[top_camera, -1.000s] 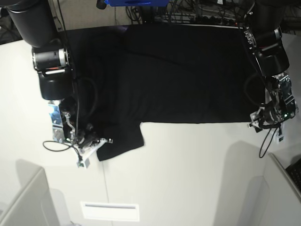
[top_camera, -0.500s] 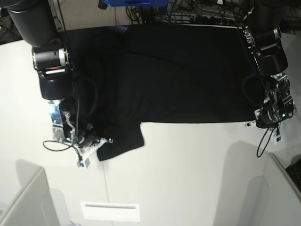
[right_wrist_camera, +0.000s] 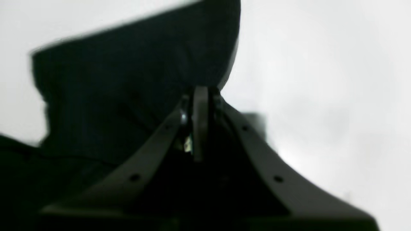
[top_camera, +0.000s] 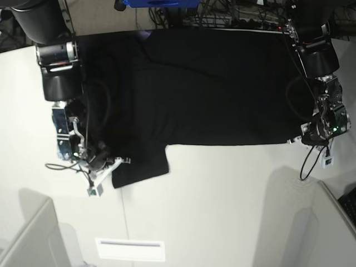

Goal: Fold the T-shirt properly
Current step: 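Fold the hem up over the collar with both grippers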

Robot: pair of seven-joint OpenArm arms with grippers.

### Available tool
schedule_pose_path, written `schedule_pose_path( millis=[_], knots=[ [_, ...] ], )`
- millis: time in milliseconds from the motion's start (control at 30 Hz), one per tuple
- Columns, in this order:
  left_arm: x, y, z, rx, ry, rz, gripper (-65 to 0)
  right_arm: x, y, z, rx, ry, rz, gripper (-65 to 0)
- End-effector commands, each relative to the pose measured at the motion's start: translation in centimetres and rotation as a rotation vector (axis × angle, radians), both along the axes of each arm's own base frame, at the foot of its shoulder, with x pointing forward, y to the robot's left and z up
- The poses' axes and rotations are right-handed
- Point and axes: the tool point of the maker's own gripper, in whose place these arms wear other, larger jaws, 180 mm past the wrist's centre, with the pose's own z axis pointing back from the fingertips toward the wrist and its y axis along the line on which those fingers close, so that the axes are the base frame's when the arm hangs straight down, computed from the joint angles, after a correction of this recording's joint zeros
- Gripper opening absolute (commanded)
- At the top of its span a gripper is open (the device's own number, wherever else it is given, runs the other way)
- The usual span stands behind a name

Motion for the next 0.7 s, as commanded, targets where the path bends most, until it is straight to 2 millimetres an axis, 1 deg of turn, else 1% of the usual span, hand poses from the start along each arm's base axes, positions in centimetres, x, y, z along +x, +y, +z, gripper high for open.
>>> schedule_pose_path(
  millis=[0, 33, 100, 133, 200, 233, 333, 400, 433, 500, 567, 667],
  knots=[
    [1.4, 0.5, 2.0, 0.016, -0.052, -0.003, -65.0, 2.0, -0.8, 2.8, -0.003, -0.082, -0.021, -65.0],
    [1.5, 0.4, 2.1, 0.013, -0.052, -0.004, -65.0, 2.2, -1.3, 3.2, -0.013, -0.091, -0.040, -65.0],
    [2.0, -0.2, 2.4, -0.015, -0.071, -0.007, -65.0, 2.5, -1.7, 3.8, -0.018, -0.106, -0.056, -65.0],
    [2.4, -0.5, 2.9, -0.035, -0.086, -0.009, -65.0, 2.6, -1.6, 4.2, -0.018, -0.119, -0.053, -65.0],
    [2.9, -1.5, 3.8, -0.089, -0.119, -0.023, -65.0, 2.7, -2.1, 5.1, -0.030, -0.143, -0.053, -65.0],
    [3.0, -1.9, 4.4, -0.108, -0.132, -0.030, -65.0, 2.4, -2.2, 5.0, -0.034, -0.141, -0.050, -65.0],
    [2.7, -1.7, 5.9, -0.119, -0.150, -0.037, -65.0, 1.7, -1.9, 5.9, -0.044, -0.156, -0.027, -65.0],
    [1.6, -1.2, 5.8, -0.113, -0.138, -0.026, -65.0, 1.1, -1.4, 6.1, -0.047, -0.156, -0.009, -65.0],
    [1.2, -1.1, 5.7, -0.108, -0.136, -0.024, -65.0, 0.7, -1.6, 6.2, -0.057, -0.146, -0.002, -65.0],
    [0.2, -1.0, 5.4, -0.093, -0.122, -0.029, -65.0, -0.5, -2.0, 5.8, -0.076, -0.117, 0.010, -65.0],
    [-1.3, -0.2, 5.1, -0.058, -0.102, -0.038, -65.0, -1.8, -1.6, 5.6, -0.078, -0.103, 0.030, -65.0],
    [-2.8, -0.4, 4.7, -0.031, -0.084, -0.058, -65.0, -4.0, -2.7, 5.8, -0.055, -0.104, -0.015, -65.0]
  ],
)
